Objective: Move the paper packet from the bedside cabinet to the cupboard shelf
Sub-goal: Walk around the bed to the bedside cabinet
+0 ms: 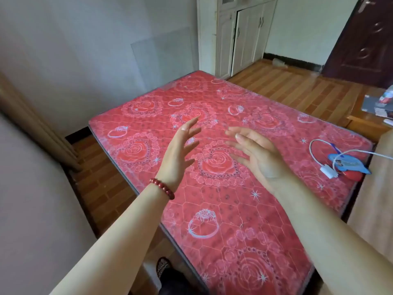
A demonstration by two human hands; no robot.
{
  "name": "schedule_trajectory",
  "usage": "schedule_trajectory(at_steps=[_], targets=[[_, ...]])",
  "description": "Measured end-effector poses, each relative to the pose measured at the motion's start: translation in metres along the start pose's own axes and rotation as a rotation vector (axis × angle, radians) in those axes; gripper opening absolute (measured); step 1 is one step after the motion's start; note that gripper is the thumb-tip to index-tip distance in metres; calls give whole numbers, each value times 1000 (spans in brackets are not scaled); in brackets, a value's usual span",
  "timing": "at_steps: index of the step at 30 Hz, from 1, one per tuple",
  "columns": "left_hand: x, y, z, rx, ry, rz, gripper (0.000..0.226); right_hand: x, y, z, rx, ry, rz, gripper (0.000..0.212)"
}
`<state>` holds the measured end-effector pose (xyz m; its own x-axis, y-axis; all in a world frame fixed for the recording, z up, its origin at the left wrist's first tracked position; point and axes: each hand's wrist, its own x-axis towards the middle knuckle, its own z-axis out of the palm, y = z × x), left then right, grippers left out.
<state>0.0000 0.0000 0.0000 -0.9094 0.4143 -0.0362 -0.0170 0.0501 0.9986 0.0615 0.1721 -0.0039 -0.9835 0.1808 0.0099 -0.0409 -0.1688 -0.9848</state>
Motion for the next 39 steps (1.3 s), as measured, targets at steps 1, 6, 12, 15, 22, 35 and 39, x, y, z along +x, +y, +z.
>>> schedule_trajectory(at_steps=[1,6,12,15,22,35,39], targets=[[0,3,-5,-7,11,-3,54,5,3,5,1,-1,8,23],[13,-6,-46,-24,92,-29,56,38,18,43,1,-75,46,20],[41,-11,-120,-33,171,-25,47,97,36,109,2,-120,59,21],[56,-12,-167,-23,224,-16,48,131,43,153,4,-170,65,22],[76,-16,-284,-57,392,-40,53,205,63,269,35,-316,67,22],[99,-31,-445,-118,681,-56,48,309,113,438,41,-591,119,18],[133,-40,-491,-106,715,-75,49,360,129,477,38,-609,126,17]])
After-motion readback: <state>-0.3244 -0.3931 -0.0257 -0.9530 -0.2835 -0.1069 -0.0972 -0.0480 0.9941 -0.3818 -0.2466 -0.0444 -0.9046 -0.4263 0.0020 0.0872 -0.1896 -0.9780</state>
